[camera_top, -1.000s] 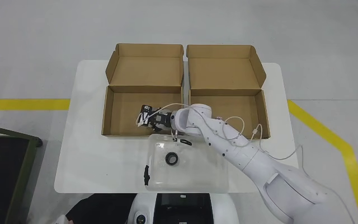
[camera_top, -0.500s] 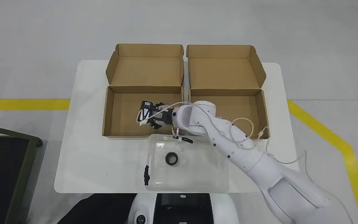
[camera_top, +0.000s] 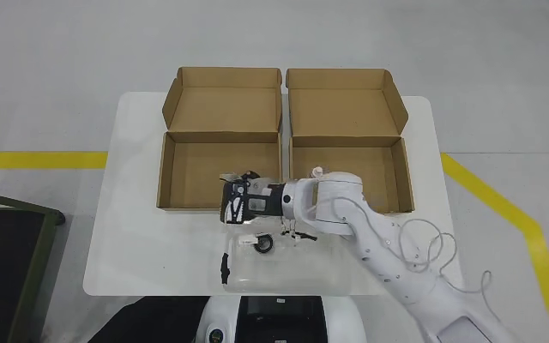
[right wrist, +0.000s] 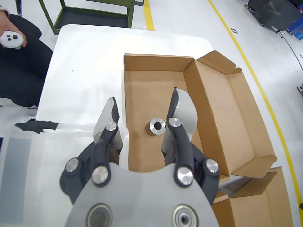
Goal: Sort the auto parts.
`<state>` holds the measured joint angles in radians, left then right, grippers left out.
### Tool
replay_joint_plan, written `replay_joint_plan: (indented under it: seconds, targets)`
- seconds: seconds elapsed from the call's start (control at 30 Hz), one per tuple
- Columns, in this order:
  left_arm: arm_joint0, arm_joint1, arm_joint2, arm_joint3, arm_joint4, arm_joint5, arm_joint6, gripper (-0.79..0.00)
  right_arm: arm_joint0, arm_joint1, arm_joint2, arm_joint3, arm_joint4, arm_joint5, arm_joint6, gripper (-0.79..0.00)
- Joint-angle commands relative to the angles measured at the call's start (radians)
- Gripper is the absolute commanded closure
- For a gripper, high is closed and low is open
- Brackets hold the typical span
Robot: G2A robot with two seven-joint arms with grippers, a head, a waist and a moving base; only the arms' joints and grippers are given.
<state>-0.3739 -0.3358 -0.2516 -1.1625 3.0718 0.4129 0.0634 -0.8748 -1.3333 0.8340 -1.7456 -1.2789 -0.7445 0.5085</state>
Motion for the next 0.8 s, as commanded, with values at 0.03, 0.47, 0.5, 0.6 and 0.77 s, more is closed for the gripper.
replay_joint_plan:
  seconds: [0.03,0.47,0.5,0.6,0.77]
  targets:
    - [0.000,0.000,0.000,0.000,0.000,0.000,0.000,-0.785,-0.055,0.015,0.026,-0.052,-0.007,-0.034,0.003,-0.474]
    - [0.000,0.000,0.000,0.000,0.000,0.000,0.000,-0.785,-0.292,0.081,0.125,-0.154,-0.187,-0.157,-0.111,-0.563]
    - [0.000,0.000,0.000,0.000,0.000,0.000,0.000,-0.785,-0.304,0.085,0.132,-0.157,-0.203,-0.162,-0.120,-0.560]
    - [0.000,0.000,0.000,0.000,0.000,0.000,0.000,-0.785,-0.331,0.096,0.145,-0.150,-0.259,-0.176,-0.146,-0.548]
    - [0.000,0.000,0.000,0.000,0.000,0.000,0.000,-0.785,-0.352,0.105,0.145,-0.108,-0.307,-0.175,-0.203,-0.542]
